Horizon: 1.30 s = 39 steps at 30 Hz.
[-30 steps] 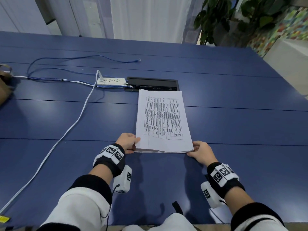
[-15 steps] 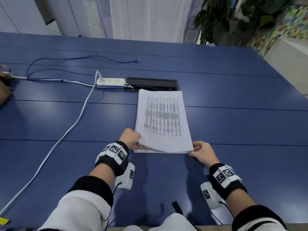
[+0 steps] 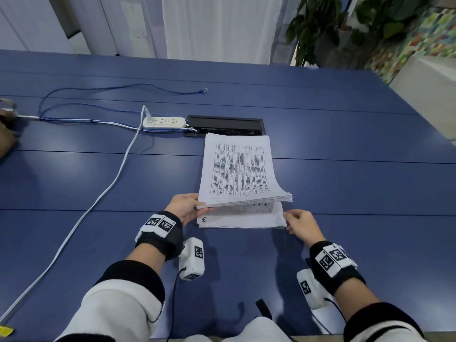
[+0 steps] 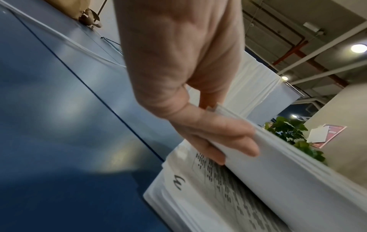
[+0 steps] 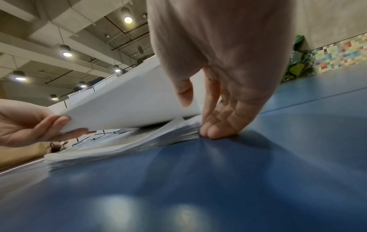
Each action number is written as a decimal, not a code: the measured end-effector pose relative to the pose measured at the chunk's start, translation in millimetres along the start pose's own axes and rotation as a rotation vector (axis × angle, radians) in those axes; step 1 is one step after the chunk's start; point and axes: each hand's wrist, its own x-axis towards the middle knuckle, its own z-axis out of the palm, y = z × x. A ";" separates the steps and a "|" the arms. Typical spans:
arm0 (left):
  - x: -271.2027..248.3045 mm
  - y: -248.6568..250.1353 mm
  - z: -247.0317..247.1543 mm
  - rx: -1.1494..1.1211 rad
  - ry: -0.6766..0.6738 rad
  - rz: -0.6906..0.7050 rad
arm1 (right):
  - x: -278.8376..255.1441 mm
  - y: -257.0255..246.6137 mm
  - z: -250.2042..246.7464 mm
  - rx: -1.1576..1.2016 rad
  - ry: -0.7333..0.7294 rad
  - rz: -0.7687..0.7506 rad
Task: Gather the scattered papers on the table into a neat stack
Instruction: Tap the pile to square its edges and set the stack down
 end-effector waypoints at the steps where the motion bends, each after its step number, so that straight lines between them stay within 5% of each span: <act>1: -1.5 0.2 0.2 -0.006 -0.006 -0.005 | -0.7 -1.9 1.9 -0.014 0.016 -0.003; 6: -2.0 1.9 0.3 0.001 -0.010 -0.005 | 2.7 -12.3 9.0 -0.237 0.062 -0.005; 21: -7.0 23.0 -0.2 -0.005 -0.065 0.030 | 15.8 -9.0 4.3 -0.249 0.079 0.025; 31: 0.1 -13.8 -4.3 0.283 0.076 0.074 | 6.1 -6.7 4.6 -0.051 0.069 -0.021; 35: 8.1 -20.7 -6.9 0.583 0.190 0.176 | 9.3 -7.5 2.7 0.128 0.030 0.085; 39: 14.2 -20.7 -5.4 0.751 0.214 0.242 | 18.4 -9.3 8.1 0.068 0.023 0.152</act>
